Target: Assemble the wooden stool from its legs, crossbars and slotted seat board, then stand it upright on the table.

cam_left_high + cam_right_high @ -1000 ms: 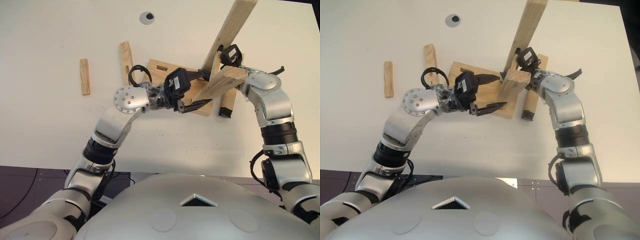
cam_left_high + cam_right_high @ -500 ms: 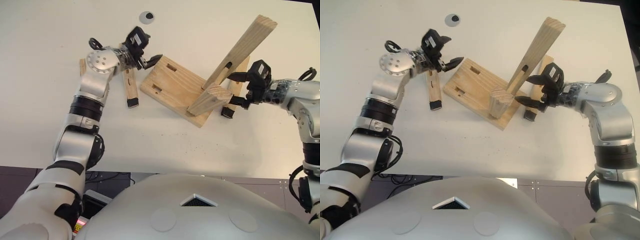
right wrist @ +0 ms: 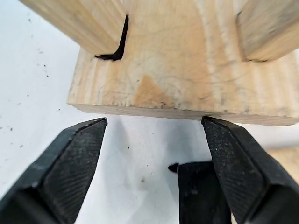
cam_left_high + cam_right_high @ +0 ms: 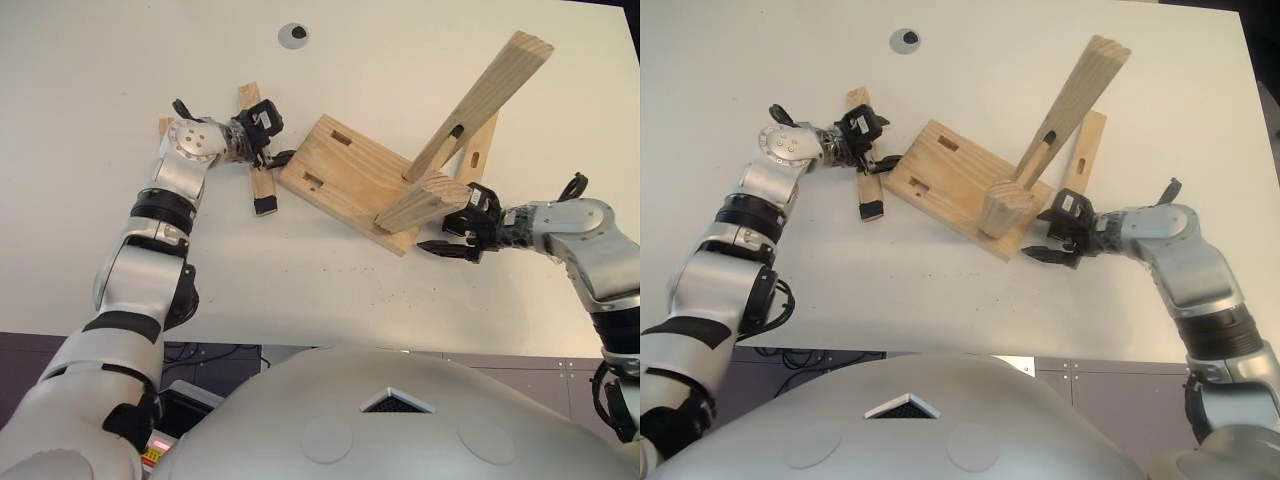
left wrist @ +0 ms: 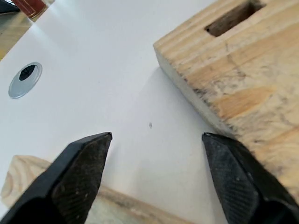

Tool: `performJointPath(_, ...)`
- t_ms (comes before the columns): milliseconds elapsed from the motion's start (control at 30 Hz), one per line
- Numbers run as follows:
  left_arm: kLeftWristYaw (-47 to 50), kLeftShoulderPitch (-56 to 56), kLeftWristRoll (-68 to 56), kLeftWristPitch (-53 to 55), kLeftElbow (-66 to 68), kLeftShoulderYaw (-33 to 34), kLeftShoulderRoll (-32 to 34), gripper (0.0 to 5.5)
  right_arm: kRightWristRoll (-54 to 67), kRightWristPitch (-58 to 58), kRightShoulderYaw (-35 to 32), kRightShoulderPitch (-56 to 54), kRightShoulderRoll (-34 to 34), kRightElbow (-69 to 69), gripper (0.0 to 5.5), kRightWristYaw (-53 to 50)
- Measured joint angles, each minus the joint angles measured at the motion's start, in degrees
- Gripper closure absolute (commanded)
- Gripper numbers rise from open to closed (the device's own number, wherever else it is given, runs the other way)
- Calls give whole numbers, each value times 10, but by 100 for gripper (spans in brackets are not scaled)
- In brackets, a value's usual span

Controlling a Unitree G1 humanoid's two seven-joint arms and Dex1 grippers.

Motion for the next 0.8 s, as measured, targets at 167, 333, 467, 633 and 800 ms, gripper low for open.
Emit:
performJointPath(167,-76,104,-1,22,-184,-17,94,193,-41,-16,9,-23,40,42,177,-49)
performJointPath(333,-131,215,-19,80,-388,-17,170,193,-71,-33,-18,-62,94,112,177,-139)
performJointPath(467,-166,284,-41,115,-508,-6,215,193,-75,-51,-36,-68,112,129,177,-157)
performJointPath(633,-200,200,-167,234,-645,110,256,193,-56,-67,-101,-95,94,112,177,-150)
performJointPath(800,-33,102,-75,162,-478,83,145,193,-23,-22,-109,-56,33,28,177,-66)
